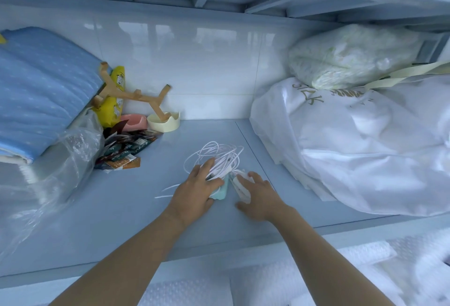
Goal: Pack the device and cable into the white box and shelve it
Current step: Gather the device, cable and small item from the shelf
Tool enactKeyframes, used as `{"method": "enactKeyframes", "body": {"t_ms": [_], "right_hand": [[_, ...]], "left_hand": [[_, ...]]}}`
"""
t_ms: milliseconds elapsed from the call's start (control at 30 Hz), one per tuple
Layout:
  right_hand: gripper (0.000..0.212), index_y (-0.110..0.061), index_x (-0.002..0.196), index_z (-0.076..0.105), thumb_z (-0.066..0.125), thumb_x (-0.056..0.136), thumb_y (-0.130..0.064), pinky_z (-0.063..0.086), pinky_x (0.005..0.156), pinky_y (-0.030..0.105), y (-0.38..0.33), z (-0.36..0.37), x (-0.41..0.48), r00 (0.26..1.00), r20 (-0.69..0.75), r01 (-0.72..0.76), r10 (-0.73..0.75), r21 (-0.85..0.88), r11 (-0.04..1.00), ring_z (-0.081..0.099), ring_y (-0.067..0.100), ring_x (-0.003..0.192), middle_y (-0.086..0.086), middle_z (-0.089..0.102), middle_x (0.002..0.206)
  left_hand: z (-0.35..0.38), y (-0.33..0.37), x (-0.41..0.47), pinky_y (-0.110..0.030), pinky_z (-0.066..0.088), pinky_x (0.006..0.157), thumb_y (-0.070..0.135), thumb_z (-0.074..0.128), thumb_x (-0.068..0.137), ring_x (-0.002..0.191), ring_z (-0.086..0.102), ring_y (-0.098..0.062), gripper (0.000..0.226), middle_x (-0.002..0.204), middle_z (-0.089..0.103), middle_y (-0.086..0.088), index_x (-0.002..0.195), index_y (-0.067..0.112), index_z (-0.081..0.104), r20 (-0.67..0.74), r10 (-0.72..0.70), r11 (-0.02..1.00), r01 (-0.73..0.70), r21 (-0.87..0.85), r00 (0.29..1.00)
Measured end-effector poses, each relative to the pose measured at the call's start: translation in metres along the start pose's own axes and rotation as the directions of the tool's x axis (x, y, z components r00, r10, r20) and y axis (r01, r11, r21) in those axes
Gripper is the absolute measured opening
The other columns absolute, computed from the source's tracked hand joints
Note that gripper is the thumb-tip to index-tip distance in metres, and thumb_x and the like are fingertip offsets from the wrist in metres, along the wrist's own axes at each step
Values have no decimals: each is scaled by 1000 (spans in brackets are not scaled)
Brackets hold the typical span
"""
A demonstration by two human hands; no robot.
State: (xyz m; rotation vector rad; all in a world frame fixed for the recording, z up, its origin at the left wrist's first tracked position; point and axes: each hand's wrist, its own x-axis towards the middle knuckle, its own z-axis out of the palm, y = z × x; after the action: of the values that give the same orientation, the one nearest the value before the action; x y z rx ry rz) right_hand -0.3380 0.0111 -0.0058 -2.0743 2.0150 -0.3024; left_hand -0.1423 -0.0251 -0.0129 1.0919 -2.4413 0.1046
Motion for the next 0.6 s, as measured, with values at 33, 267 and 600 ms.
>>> {"method": "enactKeyframes", "body": {"t_ms": [33,267,600], "right_hand": [[77,-37,144,16,60,82,-43,27,107,36,0,0,0,1000,-9,0,0,11,1000,26,33,131,0,6,155],[70,-36,141,30,66,81,-31,28,105,30,-5,3,2,998,-53,-19,26,119,993,33,30,127,2,15,152],[71,-33,142,24,60,82,-45,28,107,42,-19,6,5,995,-85,-49,44,-58,997,12,27,137,7,13,148]], "left_hand": [[-1,0,0,-42,55,76,13,68,73,133,31,-27,45,153,21,-5,117,23,59,1,5,1000,-5,-6,1000],[-3,-3,-2,-44,54,77,11,68,73,131,32,-30,46,152,22,-7,117,20,59,9,32,999,-32,-28,999],[-2,-8,-2,-43,53,80,12,67,73,131,30,-29,47,153,19,-7,119,23,57,22,47,999,-47,-29,999]]}}
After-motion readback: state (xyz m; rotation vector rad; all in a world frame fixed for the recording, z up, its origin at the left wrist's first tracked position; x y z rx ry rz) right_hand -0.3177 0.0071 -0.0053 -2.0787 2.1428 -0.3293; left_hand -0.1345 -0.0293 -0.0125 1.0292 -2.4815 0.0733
